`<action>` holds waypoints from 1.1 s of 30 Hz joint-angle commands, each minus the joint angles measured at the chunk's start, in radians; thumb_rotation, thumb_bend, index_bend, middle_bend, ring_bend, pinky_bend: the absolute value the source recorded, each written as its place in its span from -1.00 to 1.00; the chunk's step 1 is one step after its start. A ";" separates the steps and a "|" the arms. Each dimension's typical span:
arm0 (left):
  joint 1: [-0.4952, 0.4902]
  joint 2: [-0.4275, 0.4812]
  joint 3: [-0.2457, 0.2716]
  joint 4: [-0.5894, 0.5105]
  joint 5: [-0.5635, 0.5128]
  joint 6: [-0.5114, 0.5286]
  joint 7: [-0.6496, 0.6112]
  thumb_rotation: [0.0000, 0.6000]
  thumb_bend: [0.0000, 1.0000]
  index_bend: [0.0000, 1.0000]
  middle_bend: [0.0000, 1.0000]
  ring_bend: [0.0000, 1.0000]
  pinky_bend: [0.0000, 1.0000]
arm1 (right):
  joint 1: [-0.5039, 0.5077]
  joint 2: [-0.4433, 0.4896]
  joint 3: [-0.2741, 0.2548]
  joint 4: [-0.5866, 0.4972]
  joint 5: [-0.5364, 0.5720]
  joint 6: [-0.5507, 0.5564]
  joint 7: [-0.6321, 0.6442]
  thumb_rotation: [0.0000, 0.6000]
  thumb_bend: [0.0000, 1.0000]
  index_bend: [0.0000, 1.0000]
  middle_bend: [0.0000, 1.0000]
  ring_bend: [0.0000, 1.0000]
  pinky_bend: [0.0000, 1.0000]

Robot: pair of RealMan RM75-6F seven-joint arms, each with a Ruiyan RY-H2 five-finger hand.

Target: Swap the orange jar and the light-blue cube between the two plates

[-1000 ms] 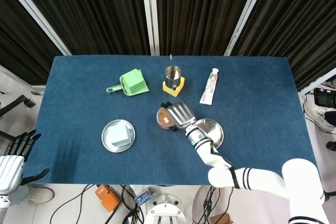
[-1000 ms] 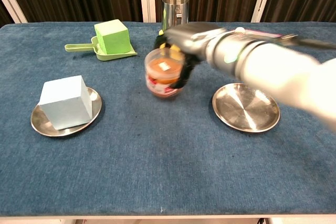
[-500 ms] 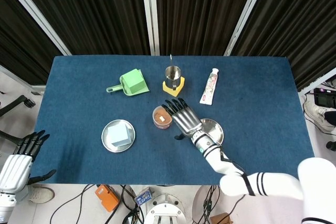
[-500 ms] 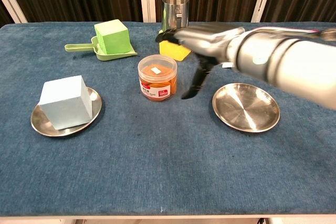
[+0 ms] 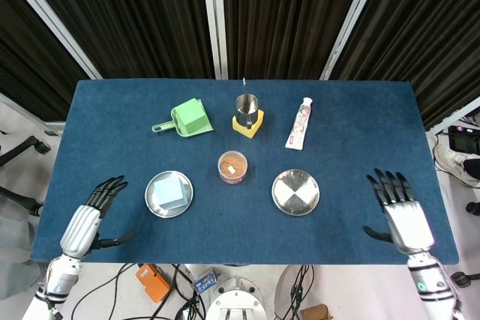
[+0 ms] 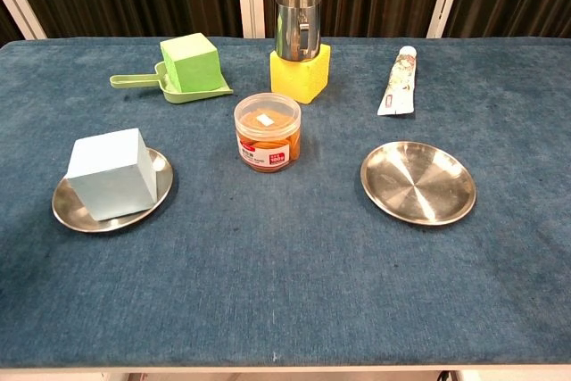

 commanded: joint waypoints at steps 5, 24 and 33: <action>-0.156 -0.167 -0.106 -0.136 -0.220 -0.287 0.429 1.00 -0.75 -0.84 -0.93 -0.96 -0.84 | -0.098 0.080 -0.039 0.081 -0.093 0.042 0.161 0.76 -0.68 -1.00 -1.00 -1.00 -1.00; -0.224 -0.327 -0.195 -0.068 -0.511 -0.287 0.797 1.00 -0.62 -0.53 -0.45 -0.38 -0.02 | -0.134 0.120 0.011 0.063 -0.163 -0.023 0.185 0.76 -0.68 -1.00 -1.00 -1.00 -1.00; -0.259 -0.359 -0.198 -0.137 -0.440 -0.228 0.811 1.00 -0.29 -0.19 -0.01 0.06 0.34 | -0.149 0.122 0.038 0.062 -0.170 -0.043 0.187 0.76 -0.68 -1.00 -1.00 -1.00 -1.00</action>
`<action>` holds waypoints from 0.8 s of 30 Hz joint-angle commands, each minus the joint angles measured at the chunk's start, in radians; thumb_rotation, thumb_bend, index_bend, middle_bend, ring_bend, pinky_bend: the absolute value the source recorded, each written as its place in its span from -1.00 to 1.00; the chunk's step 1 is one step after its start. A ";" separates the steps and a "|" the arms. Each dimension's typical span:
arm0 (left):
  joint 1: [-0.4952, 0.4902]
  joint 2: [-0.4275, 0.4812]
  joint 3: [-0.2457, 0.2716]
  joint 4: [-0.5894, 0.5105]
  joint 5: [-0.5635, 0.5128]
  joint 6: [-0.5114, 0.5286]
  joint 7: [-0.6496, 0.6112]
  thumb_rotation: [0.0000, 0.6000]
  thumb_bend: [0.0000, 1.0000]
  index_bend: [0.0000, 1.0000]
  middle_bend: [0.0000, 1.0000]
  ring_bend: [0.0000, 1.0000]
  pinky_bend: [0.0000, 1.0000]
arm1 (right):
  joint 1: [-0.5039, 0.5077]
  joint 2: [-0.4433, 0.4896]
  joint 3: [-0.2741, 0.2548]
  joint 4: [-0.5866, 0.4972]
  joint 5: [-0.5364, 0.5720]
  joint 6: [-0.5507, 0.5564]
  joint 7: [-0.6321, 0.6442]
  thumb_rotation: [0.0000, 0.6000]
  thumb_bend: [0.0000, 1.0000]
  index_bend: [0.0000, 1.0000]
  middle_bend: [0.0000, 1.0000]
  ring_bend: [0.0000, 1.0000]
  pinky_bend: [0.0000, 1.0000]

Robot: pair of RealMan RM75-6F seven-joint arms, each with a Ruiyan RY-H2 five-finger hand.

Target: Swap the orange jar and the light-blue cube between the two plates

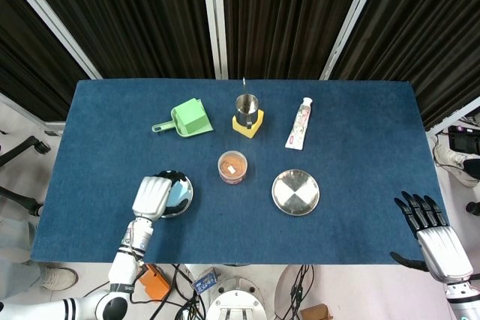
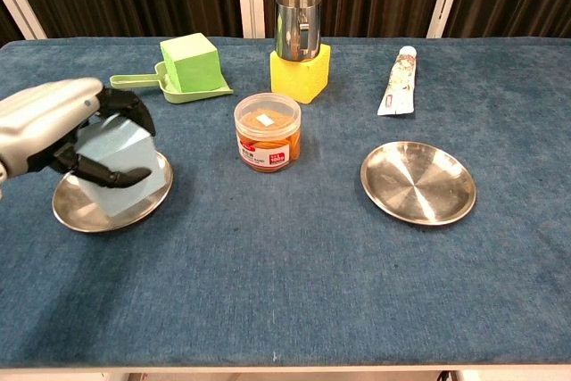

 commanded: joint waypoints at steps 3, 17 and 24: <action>-0.048 -0.043 0.004 -0.058 0.045 -0.011 0.010 1.00 -0.29 -0.19 -0.01 0.06 0.34 | -0.004 0.000 0.012 -0.004 -0.002 -0.014 -0.006 0.76 -0.68 -1.00 -1.00 -1.00 -1.00; -0.149 -0.291 0.061 0.120 0.064 -0.088 0.082 1.00 -0.37 -0.19 -0.04 0.01 0.24 | -0.012 0.012 0.043 -0.008 0.003 -0.051 0.012 0.76 -0.68 -1.00 -1.00 -1.00 -1.00; -0.159 -0.284 0.060 0.133 0.047 -0.101 0.090 1.00 -0.95 -0.69 -0.63 -0.71 -0.48 | -0.020 0.017 0.048 -0.006 -0.012 -0.051 0.020 0.76 -0.68 -1.00 -1.00 -1.00 -1.00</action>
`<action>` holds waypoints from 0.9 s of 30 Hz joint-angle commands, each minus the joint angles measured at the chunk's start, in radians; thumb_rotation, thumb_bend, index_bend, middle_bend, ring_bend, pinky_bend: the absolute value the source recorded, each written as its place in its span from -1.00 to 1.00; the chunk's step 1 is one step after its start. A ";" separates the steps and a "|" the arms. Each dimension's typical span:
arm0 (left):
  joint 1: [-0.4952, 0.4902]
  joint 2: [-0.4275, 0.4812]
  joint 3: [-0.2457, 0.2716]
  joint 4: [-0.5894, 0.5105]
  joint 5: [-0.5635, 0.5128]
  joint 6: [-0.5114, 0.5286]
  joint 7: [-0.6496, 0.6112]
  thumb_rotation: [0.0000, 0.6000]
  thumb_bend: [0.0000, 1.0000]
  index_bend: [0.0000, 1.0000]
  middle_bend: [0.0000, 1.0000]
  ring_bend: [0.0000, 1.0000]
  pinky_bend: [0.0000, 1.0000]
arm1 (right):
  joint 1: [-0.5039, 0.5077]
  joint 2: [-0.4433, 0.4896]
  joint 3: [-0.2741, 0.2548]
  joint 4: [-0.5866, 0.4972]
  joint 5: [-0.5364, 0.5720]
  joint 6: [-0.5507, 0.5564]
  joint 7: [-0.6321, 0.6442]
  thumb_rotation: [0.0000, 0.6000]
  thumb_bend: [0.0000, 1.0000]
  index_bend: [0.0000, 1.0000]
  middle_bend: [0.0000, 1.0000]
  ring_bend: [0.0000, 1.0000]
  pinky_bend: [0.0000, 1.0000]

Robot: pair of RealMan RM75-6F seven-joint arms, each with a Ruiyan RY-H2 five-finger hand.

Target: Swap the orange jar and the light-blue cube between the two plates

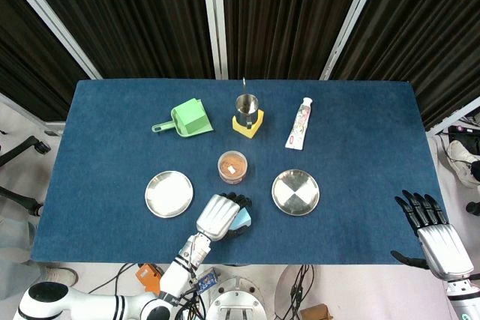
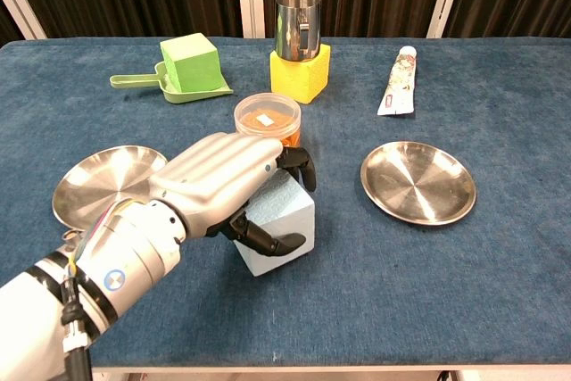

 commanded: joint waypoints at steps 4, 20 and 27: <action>-0.012 0.059 0.008 -0.086 0.046 -0.005 -0.077 0.98 -1.00 -0.81 -0.89 -0.93 -0.65 | -0.002 -0.001 0.007 -0.002 0.001 -0.012 -0.005 0.76 -0.68 -1.00 -1.00 -1.00 -1.00; -0.170 0.070 -0.324 -0.019 -0.180 -0.058 -0.167 0.78 -1.00 -0.83 -0.98 -0.99 -0.74 | -0.012 0.010 0.024 -0.006 0.001 -0.021 0.010 0.77 -0.68 -1.00 -1.00 -1.00 -1.00; -0.235 0.032 -0.305 0.126 -0.298 -0.111 -0.100 0.72 -1.00 -0.83 -0.96 -1.00 -0.84 | -0.006 0.022 0.031 -0.007 0.002 -0.034 0.034 0.77 -0.68 -1.00 -1.00 -1.00 -1.00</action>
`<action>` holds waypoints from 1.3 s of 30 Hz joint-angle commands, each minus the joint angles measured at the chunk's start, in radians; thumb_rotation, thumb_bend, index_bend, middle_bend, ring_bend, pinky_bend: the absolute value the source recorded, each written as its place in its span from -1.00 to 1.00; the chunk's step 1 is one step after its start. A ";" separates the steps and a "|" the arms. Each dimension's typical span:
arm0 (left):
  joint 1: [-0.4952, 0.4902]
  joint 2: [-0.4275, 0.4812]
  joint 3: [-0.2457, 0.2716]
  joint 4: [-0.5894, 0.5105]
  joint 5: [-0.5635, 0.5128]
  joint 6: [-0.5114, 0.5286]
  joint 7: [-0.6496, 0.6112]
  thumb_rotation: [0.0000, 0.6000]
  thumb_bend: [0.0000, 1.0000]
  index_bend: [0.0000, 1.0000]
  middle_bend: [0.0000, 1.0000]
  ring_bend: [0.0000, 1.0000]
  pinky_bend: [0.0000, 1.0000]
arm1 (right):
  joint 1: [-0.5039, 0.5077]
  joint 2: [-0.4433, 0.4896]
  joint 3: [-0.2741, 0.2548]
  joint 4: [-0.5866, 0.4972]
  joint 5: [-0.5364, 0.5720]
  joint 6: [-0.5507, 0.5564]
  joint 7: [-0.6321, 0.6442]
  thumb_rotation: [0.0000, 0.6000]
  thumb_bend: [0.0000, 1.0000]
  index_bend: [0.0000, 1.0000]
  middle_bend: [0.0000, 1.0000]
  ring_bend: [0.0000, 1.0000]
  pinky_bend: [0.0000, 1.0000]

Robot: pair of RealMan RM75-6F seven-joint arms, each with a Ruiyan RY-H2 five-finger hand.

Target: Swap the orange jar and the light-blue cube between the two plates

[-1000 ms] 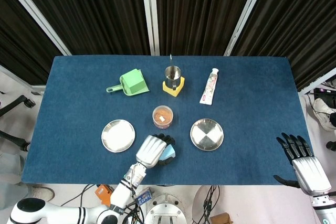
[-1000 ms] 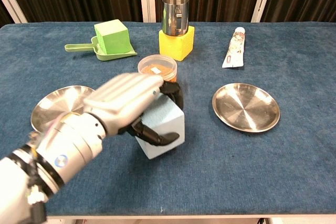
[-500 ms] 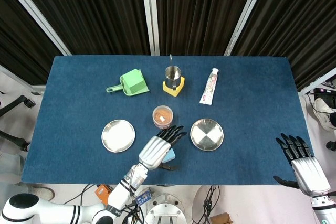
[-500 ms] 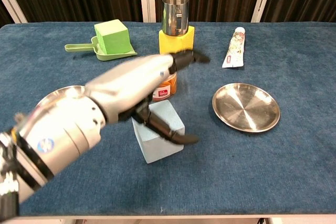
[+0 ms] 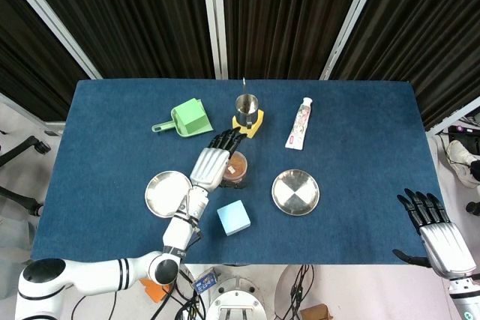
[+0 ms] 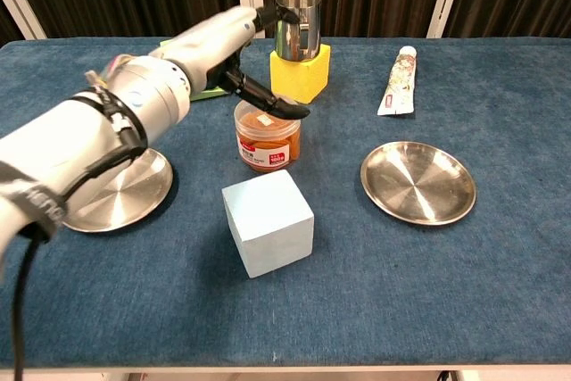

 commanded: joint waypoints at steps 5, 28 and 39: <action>-0.064 -0.042 0.031 0.105 -0.153 -0.052 0.124 0.67 -1.00 -0.83 -0.96 -1.00 -0.84 | 0.000 0.008 0.004 0.004 -0.005 0.000 0.021 0.77 -0.68 -1.00 -1.00 -1.00 -1.00; 0.022 0.150 0.109 -0.206 -0.080 0.221 0.188 1.00 -0.24 0.10 0.15 0.25 0.29 | -0.009 -0.001 0.006 0.005 -0.019 -0.010 0.001 0.77 -0.68 -1.00 -1.00 -1.00 -1.00; 0.202 0.403 0.316 -0.344 0.020 0.272 0.093 1.00 -0.29 0.11 0.14 0.19 0.29 | 0.003 -0.033 0.011 -0.032 -0.015 -0.058 -0.111 0.77 -0.68 -1.00 -1.00 -1.00 -1.00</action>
